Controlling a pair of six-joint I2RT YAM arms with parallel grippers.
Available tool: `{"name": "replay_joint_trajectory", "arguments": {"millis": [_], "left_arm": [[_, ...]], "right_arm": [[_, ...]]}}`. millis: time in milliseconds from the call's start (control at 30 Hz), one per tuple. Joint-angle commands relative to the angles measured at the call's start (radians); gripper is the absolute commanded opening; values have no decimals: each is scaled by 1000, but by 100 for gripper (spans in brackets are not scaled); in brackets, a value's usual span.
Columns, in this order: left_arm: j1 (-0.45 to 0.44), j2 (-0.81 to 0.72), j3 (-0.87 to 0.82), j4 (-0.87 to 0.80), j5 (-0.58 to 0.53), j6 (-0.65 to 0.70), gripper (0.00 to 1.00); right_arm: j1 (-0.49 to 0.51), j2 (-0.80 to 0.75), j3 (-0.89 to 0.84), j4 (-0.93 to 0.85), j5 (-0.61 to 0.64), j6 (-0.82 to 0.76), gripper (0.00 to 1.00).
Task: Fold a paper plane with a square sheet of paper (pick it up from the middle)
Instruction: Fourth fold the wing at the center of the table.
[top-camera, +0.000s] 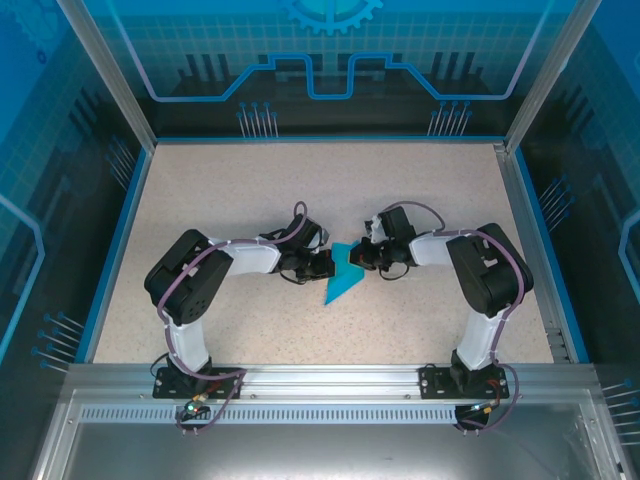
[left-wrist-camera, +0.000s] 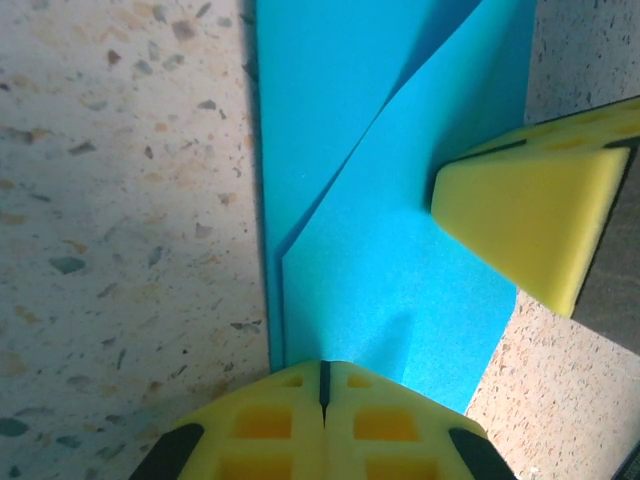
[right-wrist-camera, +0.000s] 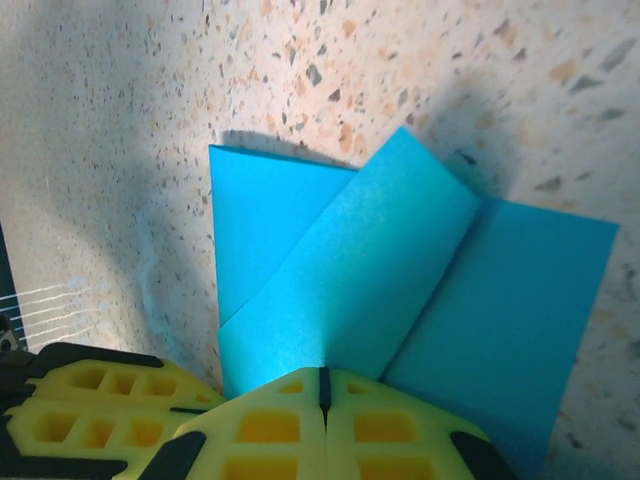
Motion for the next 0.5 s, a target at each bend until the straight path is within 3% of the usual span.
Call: {"name": "replay_joint_trajectory", "arguments": {"millis": [0,200,467], "left_arm": [[-5,61,-31,-197,-61,30,0],[-9,58,-25,-200,-59,32,0],[-11,52,-28,-198,-60,32,0]], "right_arm": [[7,-39,45,-23,81,-36,0],[57,15,108,-41,27,-67,0],[30,77,125,-28,-7,-74,0]]}}
